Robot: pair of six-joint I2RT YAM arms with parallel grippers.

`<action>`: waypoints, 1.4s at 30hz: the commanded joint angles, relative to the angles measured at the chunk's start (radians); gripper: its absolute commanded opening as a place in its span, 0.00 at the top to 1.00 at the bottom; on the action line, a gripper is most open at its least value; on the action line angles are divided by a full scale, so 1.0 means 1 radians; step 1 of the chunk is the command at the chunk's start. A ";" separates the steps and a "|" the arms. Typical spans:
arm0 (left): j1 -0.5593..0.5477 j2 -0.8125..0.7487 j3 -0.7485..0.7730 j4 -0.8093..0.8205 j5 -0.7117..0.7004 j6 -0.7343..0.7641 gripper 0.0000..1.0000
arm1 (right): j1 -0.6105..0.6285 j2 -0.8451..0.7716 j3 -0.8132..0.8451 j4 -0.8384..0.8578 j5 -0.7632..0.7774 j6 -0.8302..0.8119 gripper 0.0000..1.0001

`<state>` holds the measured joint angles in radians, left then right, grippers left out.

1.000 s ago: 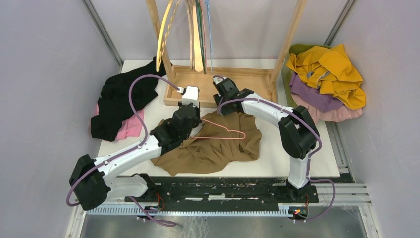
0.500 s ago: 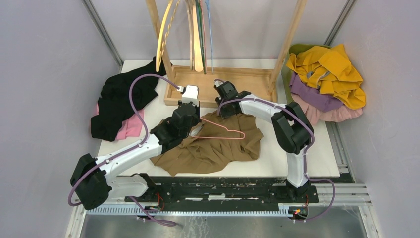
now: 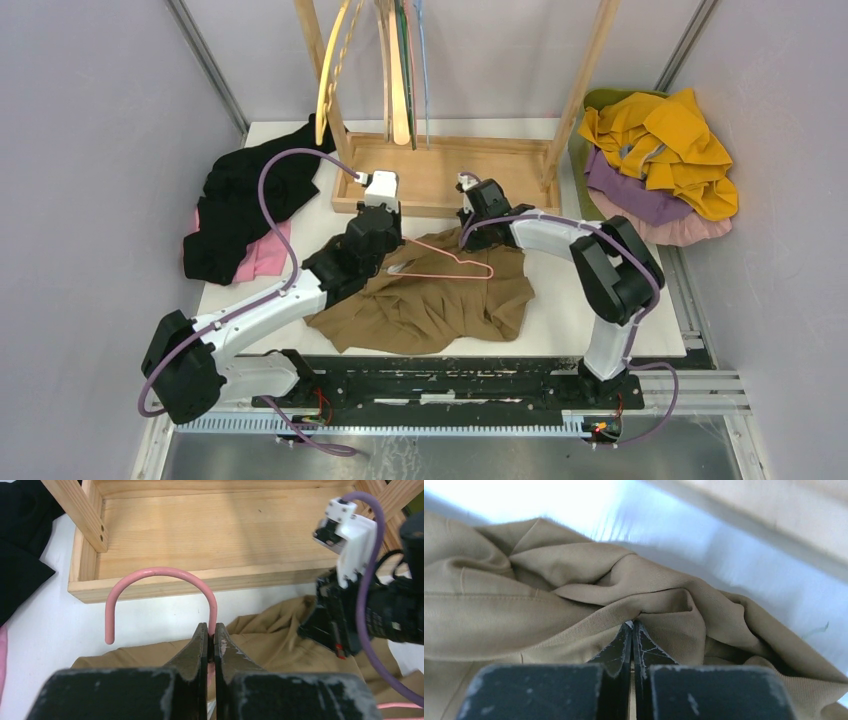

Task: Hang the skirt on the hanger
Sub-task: Hang the skirt on the hanger.

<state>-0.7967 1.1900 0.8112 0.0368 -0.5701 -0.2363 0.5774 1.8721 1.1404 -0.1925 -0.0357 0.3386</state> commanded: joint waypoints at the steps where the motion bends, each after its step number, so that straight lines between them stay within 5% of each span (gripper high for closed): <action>1: 0.018 -0.011 0.021 0.009 -0.025 0.028 0.97 | -0.003 -0.147 -0.090 -0.044 -0.027 -0.024 0.99; 15: 0.050 0.042 0.074 -0.005 -0.060 -0.008 0.97 | -0.003 -0.608 -0.288 -0.160 -0.080 0.016 0.99; 42: 0.108 0.055 0.137 0.034 -0.111 0.060 0.97 | -0.003 -0.714 -0.211 -0.259 -0.064 0.060 0.99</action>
<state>-0.6960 1.2762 0.9104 0.0177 -0.6563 -0.2367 0.5758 1.1587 0.8486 -0.4320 -0.1528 0.3759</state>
